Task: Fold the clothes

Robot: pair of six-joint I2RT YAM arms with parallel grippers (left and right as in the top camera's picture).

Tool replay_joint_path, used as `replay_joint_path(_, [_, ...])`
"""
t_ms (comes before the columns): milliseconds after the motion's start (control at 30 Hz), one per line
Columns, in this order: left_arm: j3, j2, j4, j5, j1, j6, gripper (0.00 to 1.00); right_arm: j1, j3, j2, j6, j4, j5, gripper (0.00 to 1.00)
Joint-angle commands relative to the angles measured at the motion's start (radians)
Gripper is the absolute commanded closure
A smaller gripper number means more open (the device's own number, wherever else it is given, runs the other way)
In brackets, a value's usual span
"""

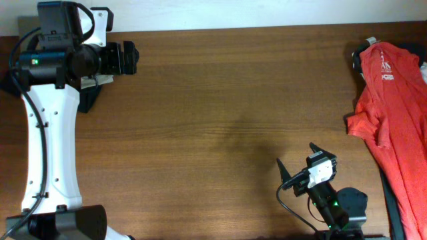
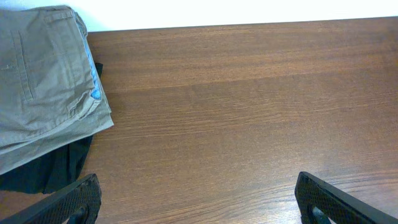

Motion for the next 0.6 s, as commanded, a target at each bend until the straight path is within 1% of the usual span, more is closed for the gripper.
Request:
replay_joint_path(0, [-0.003, -0.023, 0.003, 0.011, 0.001, -0.002, 0.01, -0.008, -0.014, -0.071, -0.007, 0.007, 0.016, 0.01])
replay_joint_path(33, [-0.003, -0.023, 0.003, 0.011, 0.001, -0.002, 0.01, -0.008, -0.014, -0.097, -0.007, 0.006, 0.013, 0.01])
replay_joint_path(133, [-0.003, -0.023, 0.003, 0.011, 0.001, -0.002, 0.01, -0.008, -0.016, -0.102, -0.008, 0.014, 0.010, 0.01])
replay_joint_path(233, [-0.003, -0.023, 0.003, 0.011, 0.001, -0.002, 0.01, -0.042, -0.052, -0.102, -0.004, 0.120, 0.042, 0.02])
replay_joint_path(400, [-0.003, -0.023, 0.003, 0.011, 0.001, -0.002, 0.01, -0.101, -0.052, -0.102, 0.015, 0.119, 0.057, 0.01])
replay_joint_path(433, [-0.003, -0.023, 0.003, 0.011, 0.001, -0.002, 0.01, -0.115, -0.052, -0.102, 0.017, 0.088, 0.085, 0.01])
replay_joint_path(567, [-0.003, -0.023, 0.003, 0.011, 0.001, -0.002, 0.01, -0.153, -0.052, -0.102, 0.018, 0.088, 0.144, 0.01])
